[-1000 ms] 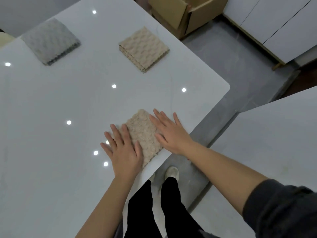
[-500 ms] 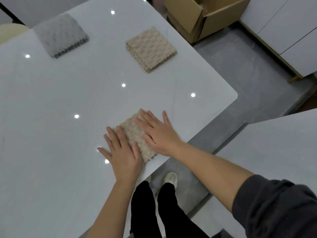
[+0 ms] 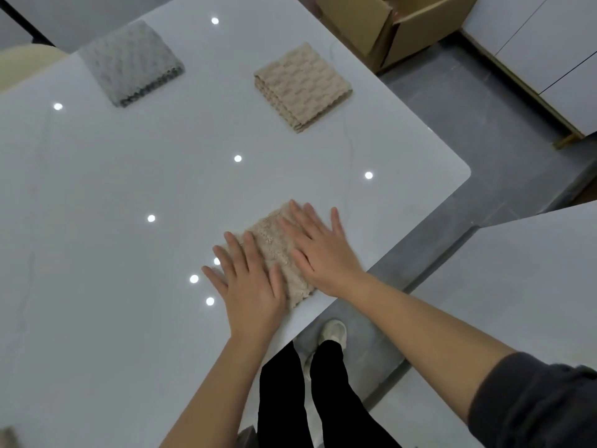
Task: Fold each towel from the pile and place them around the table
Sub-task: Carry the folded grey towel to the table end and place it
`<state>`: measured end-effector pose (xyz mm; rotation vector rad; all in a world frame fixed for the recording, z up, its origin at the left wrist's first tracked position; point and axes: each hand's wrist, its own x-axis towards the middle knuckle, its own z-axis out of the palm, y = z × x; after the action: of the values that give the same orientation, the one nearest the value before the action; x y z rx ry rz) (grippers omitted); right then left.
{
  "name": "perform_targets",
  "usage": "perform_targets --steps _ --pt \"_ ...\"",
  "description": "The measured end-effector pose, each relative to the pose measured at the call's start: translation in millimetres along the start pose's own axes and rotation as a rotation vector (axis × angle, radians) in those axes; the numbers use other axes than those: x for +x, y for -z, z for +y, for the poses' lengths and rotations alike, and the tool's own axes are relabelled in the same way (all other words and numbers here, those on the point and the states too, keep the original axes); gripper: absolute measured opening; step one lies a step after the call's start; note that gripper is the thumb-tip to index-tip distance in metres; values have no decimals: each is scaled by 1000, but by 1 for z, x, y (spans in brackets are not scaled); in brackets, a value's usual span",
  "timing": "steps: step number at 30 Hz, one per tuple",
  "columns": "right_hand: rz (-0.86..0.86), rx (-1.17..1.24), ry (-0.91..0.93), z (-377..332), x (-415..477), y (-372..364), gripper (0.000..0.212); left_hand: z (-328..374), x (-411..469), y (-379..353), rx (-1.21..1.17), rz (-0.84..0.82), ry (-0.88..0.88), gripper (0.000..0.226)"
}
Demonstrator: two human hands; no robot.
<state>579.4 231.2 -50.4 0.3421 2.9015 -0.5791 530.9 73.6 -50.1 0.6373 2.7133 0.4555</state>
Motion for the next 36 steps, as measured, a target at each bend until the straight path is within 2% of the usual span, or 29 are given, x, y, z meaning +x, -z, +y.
perform_targets --steps 3,8,12,16,24,26,29,33,36 --pt "156 138 -286 -12 -29 0 60 -20 17 28 43 12 -151 68" --pt "235 252 -649 -62 -61 -24 65 -19 74 52 100 -136 -611 64" --pt "272 259 -753 -93 -54 -47 66 -14 99 48 186 -247 -870 61" --pt "276 231 -813 -109 -36 -57 66 -25 106 38 230 -293 -992 59" --pt "293 140 -832 -113 -17 -64 66 -32 108 29 253 -261 -1059 58" --pt "267 149 -829 -114 -20 -59 66 -32 106 30 260 -236 -1038 59" --pt "247 119 -799 -102 -36 -42 64 -33 93 41 218 -159 -912 62" --pt "245 -15 -539 -72 -42 -14 61 -35 56 49 184 -4 -739 64" --pt "135 -141 -317 -56 -26 -15 61 -30 30 31 163 1 -621 65"
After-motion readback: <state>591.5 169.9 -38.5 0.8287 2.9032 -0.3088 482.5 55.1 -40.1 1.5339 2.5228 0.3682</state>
